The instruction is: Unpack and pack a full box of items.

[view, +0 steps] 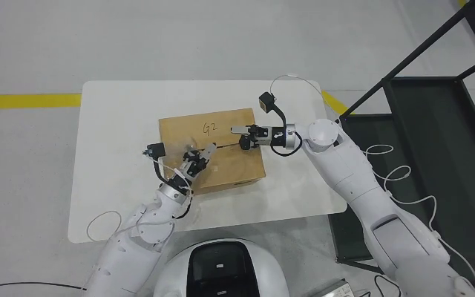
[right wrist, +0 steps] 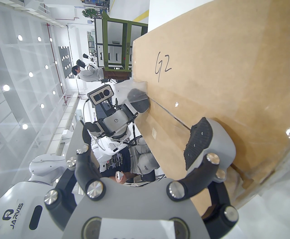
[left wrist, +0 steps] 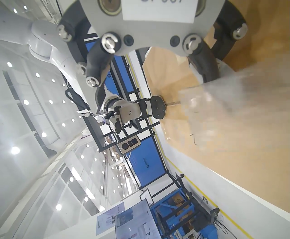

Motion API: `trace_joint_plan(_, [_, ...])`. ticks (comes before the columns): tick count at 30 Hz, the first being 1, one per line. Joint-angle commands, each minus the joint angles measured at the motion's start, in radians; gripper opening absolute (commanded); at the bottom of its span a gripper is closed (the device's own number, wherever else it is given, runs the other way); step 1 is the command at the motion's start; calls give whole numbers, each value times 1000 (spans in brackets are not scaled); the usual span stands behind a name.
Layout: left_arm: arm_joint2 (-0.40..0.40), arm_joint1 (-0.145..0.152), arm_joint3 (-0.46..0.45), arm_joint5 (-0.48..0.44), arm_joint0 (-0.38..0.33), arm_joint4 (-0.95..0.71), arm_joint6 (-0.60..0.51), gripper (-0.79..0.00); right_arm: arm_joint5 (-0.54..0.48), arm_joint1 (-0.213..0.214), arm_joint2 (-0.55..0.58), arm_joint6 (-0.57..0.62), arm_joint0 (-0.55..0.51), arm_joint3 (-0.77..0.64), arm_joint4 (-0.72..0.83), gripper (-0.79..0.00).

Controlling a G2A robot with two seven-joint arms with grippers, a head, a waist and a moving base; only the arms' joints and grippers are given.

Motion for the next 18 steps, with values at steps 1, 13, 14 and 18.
trace_joint_plan(1, [8,-4,6,5,-7,12,4,0,0,0,0,0,0,0,0,0])
trace_joint_plan(13, [-37,-8,-25,-36,34,-36,31,0,-3,6,23,-46,-26,-41,-14,0])
trace_joint_plan(14, [-45,-6,-31,-38,42,-37,27,0,-7,9,34,-49,-31,-47,-14,0])
trace_joint_plan(18, [-69,-4,-47,-31,61,-38,12,0,-22,28,97,-47,-58,-67,-16,0])
